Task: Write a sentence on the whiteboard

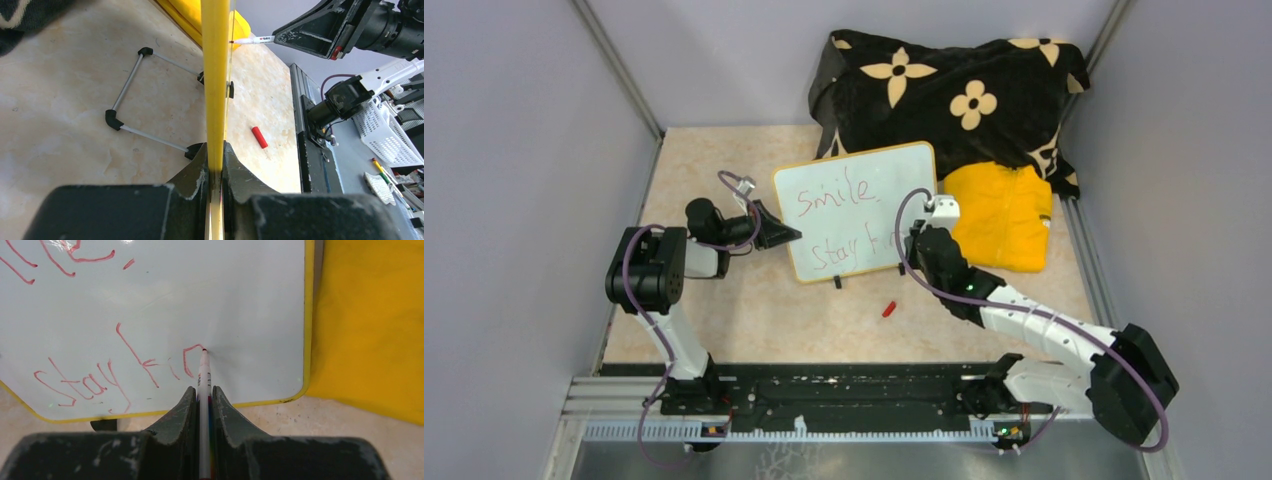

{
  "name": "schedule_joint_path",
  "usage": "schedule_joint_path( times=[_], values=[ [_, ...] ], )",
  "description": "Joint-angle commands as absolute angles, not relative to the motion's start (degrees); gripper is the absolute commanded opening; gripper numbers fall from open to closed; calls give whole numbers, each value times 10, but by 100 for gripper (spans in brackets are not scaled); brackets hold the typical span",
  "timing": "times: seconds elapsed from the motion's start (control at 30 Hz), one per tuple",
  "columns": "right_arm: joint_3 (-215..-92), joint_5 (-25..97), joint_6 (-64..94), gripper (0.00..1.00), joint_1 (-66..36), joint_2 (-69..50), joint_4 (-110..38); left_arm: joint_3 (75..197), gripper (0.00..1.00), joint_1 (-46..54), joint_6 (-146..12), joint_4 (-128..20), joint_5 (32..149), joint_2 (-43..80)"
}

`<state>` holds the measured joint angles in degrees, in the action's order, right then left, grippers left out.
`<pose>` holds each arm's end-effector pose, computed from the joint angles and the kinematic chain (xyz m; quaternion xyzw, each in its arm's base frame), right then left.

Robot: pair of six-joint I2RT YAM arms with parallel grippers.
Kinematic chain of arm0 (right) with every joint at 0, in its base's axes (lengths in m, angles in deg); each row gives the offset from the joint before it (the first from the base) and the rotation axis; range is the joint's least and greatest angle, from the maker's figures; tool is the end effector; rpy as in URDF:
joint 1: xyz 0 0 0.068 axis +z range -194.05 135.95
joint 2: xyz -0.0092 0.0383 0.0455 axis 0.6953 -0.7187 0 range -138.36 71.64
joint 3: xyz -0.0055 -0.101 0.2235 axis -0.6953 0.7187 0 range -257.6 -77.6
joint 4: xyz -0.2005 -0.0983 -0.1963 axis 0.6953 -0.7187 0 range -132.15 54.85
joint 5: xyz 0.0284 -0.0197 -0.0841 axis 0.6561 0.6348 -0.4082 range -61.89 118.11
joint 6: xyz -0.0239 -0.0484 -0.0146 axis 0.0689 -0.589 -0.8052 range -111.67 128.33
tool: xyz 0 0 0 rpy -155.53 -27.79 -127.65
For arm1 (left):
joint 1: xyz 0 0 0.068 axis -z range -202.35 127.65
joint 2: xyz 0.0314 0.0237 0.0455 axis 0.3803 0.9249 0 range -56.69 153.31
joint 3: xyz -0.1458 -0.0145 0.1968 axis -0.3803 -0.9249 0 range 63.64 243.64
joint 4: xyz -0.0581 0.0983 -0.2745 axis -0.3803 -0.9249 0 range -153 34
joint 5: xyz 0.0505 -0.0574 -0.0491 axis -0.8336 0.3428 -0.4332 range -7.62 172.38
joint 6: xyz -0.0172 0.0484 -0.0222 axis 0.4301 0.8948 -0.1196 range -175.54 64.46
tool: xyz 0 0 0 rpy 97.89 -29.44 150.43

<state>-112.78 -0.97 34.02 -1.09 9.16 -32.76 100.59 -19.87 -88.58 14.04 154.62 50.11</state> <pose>0.2235 0.1825 0.2005 0.0110 0.8270 0.1189 0.5494 0.3256 -0.0509 0.0942 0.2525 0.6601 -0.5708 0.4179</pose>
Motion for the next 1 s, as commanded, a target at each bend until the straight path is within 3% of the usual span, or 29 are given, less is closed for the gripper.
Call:
schedule_joint_path(
  times=[0.0, 0.43, 0.97],
  values=[
    [-1116, -13, 348, 0, -17, 109, -321, 1001, 0, -188, -844, 84, 1521, 520],
    [-1087, 2, 365, 0, -17, 130, -331, 1001, 0, -188, -843, 83, 1520, 520],
    [-1182, -22, 331, 0, -47, 148, -329, 1002, 0, -187, -842, 81, 1520, 519]
  ],
)
